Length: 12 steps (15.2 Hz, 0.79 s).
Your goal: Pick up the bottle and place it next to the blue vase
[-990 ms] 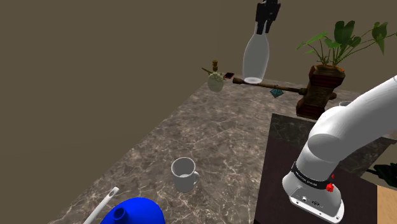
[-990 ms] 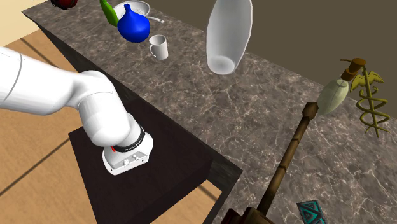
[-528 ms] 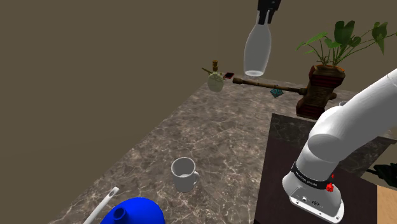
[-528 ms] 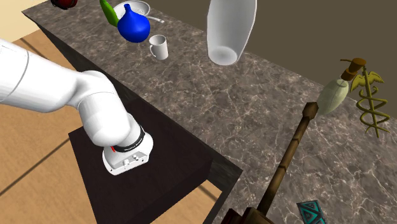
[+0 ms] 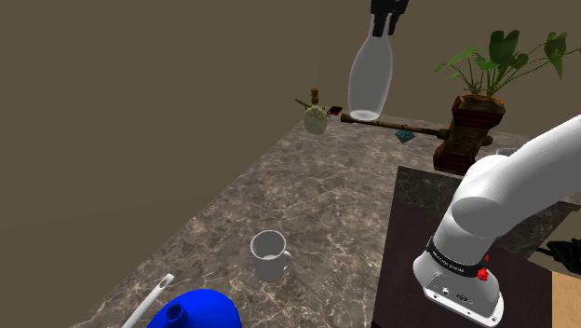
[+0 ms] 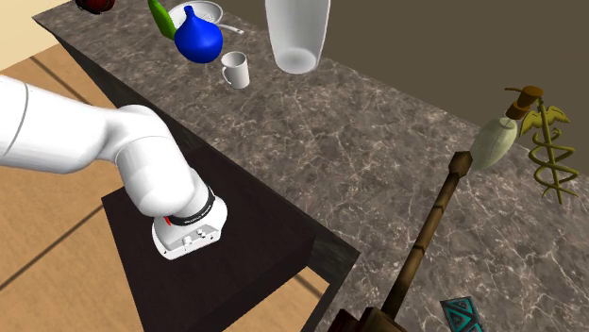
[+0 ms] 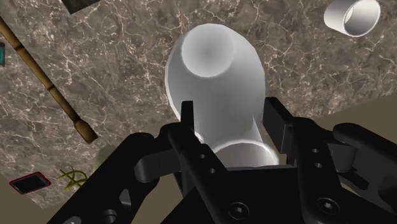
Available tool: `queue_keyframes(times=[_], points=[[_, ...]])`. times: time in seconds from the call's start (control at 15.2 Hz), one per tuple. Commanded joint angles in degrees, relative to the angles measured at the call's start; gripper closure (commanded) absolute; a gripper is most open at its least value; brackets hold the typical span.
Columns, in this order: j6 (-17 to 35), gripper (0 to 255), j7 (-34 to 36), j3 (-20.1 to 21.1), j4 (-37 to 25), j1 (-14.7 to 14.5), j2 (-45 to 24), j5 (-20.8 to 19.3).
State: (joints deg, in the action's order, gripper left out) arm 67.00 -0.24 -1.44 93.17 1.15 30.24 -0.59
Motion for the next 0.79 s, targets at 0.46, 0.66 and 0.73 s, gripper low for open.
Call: queue_keyframes(times=[0.46, 0.66, 0.73], points=[[-1.5, 255, 13.6, 10.8, 1.5, -1.7, 3.4, 5.6], [-1.8, 255, 18.1, 14.6, 0.8, -2.1, 3.5, 7.6], [-1.9, 255, 19.7, 15.8, 0.5, -2.3, 3.4, 8.2]])
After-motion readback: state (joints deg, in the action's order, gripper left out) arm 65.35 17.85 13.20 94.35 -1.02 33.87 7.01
